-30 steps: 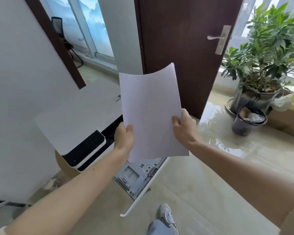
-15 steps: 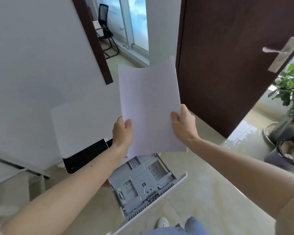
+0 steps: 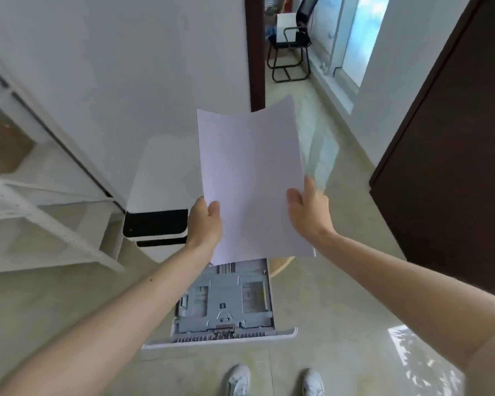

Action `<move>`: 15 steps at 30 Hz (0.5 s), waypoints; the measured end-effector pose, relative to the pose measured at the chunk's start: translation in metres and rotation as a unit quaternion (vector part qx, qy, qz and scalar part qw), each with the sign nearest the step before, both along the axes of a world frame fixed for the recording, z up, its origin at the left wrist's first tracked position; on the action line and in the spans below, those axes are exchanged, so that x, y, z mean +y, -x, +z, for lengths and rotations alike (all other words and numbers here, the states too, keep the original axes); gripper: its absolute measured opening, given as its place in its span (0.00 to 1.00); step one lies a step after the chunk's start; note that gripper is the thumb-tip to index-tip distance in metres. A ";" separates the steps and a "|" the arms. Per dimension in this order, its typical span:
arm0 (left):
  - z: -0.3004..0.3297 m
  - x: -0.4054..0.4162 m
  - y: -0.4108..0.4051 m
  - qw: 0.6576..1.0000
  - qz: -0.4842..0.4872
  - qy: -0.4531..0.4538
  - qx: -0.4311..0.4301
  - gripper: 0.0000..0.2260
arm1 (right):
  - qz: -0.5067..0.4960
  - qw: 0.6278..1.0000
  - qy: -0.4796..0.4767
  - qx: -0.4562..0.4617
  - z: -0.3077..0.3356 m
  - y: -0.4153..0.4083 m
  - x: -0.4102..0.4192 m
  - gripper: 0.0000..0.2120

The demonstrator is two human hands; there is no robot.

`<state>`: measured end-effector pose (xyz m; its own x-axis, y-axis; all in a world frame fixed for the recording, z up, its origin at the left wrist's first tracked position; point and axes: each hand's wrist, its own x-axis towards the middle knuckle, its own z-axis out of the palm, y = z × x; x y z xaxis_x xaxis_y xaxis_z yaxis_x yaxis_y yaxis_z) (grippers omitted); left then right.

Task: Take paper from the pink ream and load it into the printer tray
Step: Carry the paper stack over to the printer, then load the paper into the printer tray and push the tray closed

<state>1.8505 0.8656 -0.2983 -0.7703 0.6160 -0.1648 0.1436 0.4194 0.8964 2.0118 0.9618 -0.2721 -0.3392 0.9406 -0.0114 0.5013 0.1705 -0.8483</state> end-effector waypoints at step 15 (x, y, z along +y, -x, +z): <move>-0.024 -0.084 -0.024 0.981 0.193 -0.022 -0.023 0.10 | 0.217 0.976 0.023 -0.017 -0.020 0.026 -0.025 0.03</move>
<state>1.8746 0.7813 -0.3227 -0.9398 0.2878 -0.1843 -0.0589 0.3946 0.9170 1.9859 0.9369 -0.2921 -0.7043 0.7067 -0.0680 0.4186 0.3359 -0.8438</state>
